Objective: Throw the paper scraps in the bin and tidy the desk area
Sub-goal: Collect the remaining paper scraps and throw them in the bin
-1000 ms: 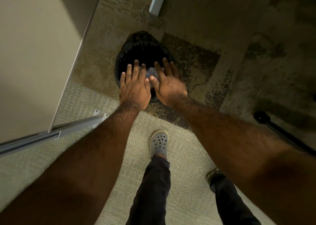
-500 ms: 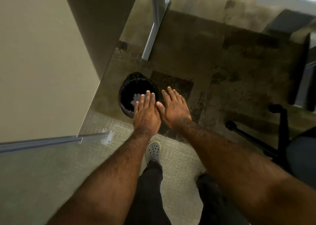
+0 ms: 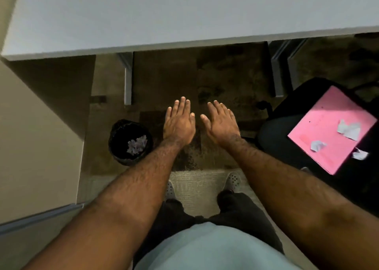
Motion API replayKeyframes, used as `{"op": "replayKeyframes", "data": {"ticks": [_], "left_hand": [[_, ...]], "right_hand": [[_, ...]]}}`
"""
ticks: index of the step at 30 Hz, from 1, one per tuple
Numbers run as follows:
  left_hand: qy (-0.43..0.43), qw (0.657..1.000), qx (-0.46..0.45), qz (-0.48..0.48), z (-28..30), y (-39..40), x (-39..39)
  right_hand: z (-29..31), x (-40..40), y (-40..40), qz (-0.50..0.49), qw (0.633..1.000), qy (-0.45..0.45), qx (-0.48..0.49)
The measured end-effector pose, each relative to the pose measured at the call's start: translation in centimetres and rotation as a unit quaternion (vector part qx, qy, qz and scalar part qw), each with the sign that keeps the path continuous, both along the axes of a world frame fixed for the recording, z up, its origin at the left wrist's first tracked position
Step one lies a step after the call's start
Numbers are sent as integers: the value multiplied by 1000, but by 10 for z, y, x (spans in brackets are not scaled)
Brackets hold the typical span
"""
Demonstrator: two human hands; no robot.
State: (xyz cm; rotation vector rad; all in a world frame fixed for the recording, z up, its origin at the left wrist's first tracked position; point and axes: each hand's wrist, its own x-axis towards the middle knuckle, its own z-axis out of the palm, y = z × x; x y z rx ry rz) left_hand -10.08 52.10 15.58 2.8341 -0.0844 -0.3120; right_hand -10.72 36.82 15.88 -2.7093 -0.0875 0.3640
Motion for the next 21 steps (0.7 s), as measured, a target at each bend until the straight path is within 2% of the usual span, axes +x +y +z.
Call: {"op": "replayKeyframes", "data": {"ticks": [10, 21], "left_hand": [[3, 980, -16, -197, 19, -179, 23], [39, 928, 17, -370, -30, -329, 27]], "right_hand": [[16, -31, -179, -194, 980, -31, 5], [-27, -73, -318, -412, 910, -20, 54]]}}
